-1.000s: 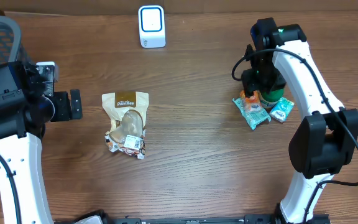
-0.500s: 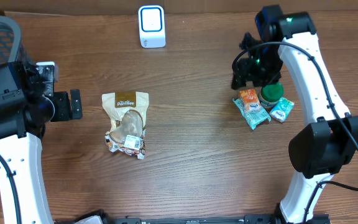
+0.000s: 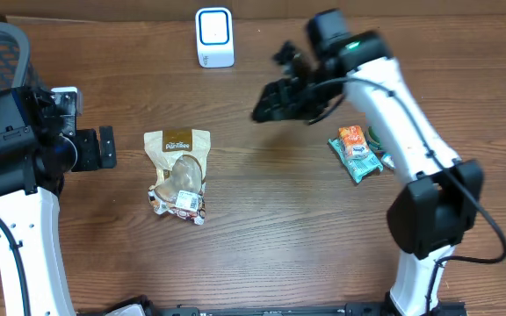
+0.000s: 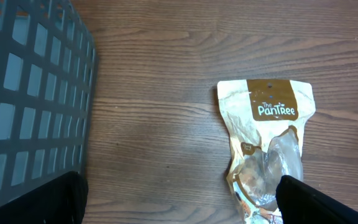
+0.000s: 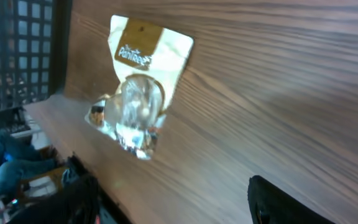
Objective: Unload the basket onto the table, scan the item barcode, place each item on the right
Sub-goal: 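Release the box and reach the right gripper toward the PanTree bag, then grasp the PanTree snack bag with the right gripper and lift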
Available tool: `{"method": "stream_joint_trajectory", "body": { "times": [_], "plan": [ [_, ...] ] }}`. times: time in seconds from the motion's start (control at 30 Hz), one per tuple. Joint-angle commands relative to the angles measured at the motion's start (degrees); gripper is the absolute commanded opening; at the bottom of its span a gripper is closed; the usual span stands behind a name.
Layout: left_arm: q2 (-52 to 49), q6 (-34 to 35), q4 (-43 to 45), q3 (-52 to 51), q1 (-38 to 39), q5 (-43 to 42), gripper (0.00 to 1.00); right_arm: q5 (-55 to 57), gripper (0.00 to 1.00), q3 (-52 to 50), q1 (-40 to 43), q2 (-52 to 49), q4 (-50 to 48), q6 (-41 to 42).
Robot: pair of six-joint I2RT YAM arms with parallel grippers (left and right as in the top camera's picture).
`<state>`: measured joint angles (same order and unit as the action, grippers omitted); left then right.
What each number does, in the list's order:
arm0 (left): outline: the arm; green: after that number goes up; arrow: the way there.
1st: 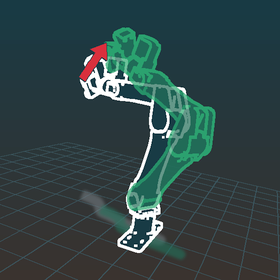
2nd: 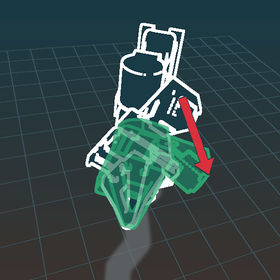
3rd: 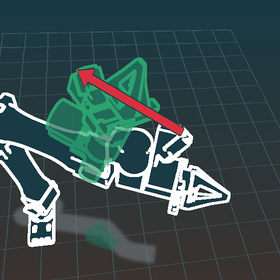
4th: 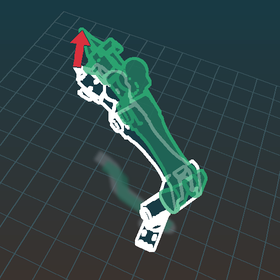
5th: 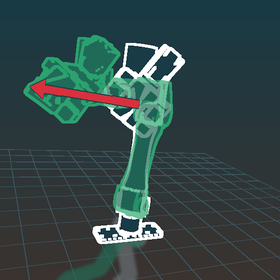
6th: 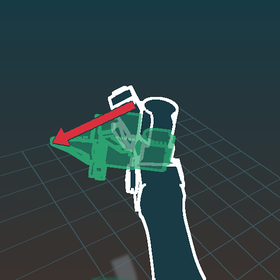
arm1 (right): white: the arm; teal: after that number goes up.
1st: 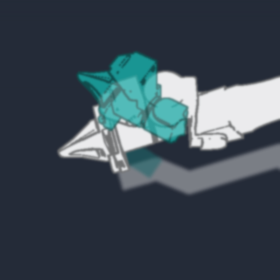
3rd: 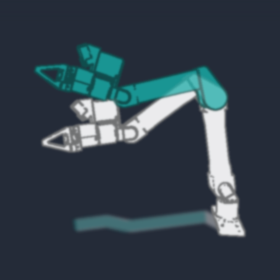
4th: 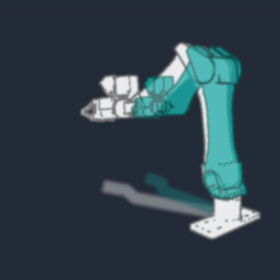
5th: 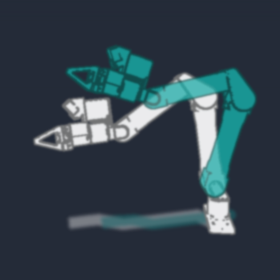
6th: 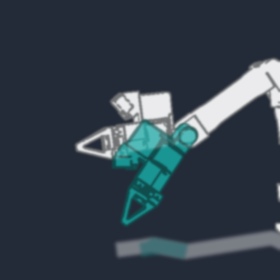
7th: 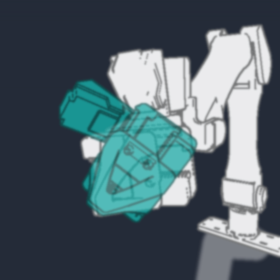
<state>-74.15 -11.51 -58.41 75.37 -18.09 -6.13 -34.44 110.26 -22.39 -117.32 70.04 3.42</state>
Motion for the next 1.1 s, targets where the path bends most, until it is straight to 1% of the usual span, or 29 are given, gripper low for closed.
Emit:
{"method": "stream_joint_trajectory", "body": {
  "times": [0.0,0.13,0.33,0.43,0.57,0.7,0.93,1.07],
  "plan": [
    [0.22,0.85,0.13,0.63,0.02,0.2,1.0,3.17,0.74,-3.56,-5.22,-2.45,-5.75,9.07],
    [0.22,0.85,0.13,0.63,0.02,0.2,1.0,3.3,0.69,-6.78,-10.4,-3.82,-15.45,10.56],
    [0.22,0.85,0.13,0.63,0.02,0.2,0.99,7.08,0.68,-8.87,-18.38,-6.93,-29.64,11.47],
    [0.22,0.85,0.13,0.63,0.02,0.2,1.0,9.18,0.69,-8.94,-21.55,-9.05,-34.32,11.82],
    [0.22,0.85,0.13,0.63,0.02,0.2,1.0,9.66,0.67,-8.94,-24.63,-12.44,-38.1,11.85],
    [0.22,0.85,0.13,0.63,0.02,0.2,1.0,10.05,0.65,-8.96,-25.33,-14.73,-38.77,12.31],
    [0.22,0.85,0.13,0.63,0.02,0.2,0.99,13.79,0.64,-8.94,-23.78,-15.17,-35.74,12.26],
    [0.22,0.85,0.13,0.63,0.02,0.2,1.0,14.51,0.59,-7.52,-19.37,-14.36,-28.5,12.26]
  ]
}}
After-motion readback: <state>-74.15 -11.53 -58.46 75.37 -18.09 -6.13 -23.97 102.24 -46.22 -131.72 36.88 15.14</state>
